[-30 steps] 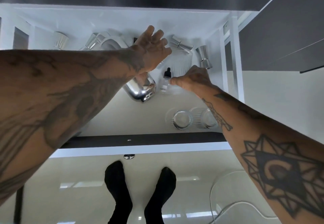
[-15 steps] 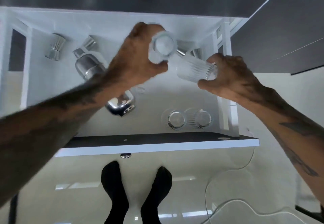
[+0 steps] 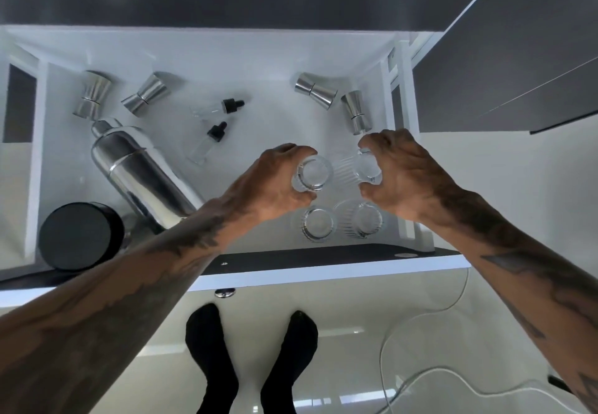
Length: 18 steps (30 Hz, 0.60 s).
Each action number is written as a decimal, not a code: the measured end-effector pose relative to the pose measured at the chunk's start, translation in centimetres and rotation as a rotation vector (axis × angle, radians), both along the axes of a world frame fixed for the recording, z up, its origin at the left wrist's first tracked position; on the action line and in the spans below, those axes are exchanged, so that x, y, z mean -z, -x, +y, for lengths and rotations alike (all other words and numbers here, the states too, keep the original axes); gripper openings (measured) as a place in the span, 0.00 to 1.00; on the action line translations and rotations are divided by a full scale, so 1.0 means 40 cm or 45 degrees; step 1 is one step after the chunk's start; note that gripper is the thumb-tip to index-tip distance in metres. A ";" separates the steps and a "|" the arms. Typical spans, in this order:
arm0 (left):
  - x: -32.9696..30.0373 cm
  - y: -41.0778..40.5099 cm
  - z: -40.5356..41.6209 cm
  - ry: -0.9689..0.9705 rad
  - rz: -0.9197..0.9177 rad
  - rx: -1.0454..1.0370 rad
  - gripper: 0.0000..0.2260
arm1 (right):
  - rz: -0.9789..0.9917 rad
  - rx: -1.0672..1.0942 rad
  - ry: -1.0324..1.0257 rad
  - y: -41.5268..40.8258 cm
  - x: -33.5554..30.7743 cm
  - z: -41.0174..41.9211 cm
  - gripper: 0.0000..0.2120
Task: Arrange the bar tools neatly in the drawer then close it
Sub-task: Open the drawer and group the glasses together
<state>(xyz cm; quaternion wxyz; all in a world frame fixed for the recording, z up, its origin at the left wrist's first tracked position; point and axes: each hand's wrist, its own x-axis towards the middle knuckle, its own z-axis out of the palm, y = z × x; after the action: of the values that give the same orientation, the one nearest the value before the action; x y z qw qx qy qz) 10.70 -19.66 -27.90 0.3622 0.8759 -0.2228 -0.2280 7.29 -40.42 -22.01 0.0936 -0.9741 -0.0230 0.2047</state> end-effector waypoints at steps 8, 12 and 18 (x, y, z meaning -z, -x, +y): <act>-0.007 -0.012 0.004 -0.165 0.111 0.122 0.35 | 0.070 -0.025 0.045 -0.009 0.003 0.009 0.30; -0.039 -0.049 0.094 -0.208 0.012 0.029 0.32 | 0.259 0.007 0.021 -0.017 -0.029 0.000 0.38; -0.082 -0.140 0.325 -0.603 -0.346 -0.241 0.18 | -0.100 0.125 -0.118 -0.052 -0.113 0.063 0.20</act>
<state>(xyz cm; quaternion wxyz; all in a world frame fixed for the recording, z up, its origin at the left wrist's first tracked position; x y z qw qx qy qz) 16.30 -6.66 -24.63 0.1343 0.9755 -0.1270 -0.1193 9.36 -37.89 -17.49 0.1477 -0.9759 0.0115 0.1601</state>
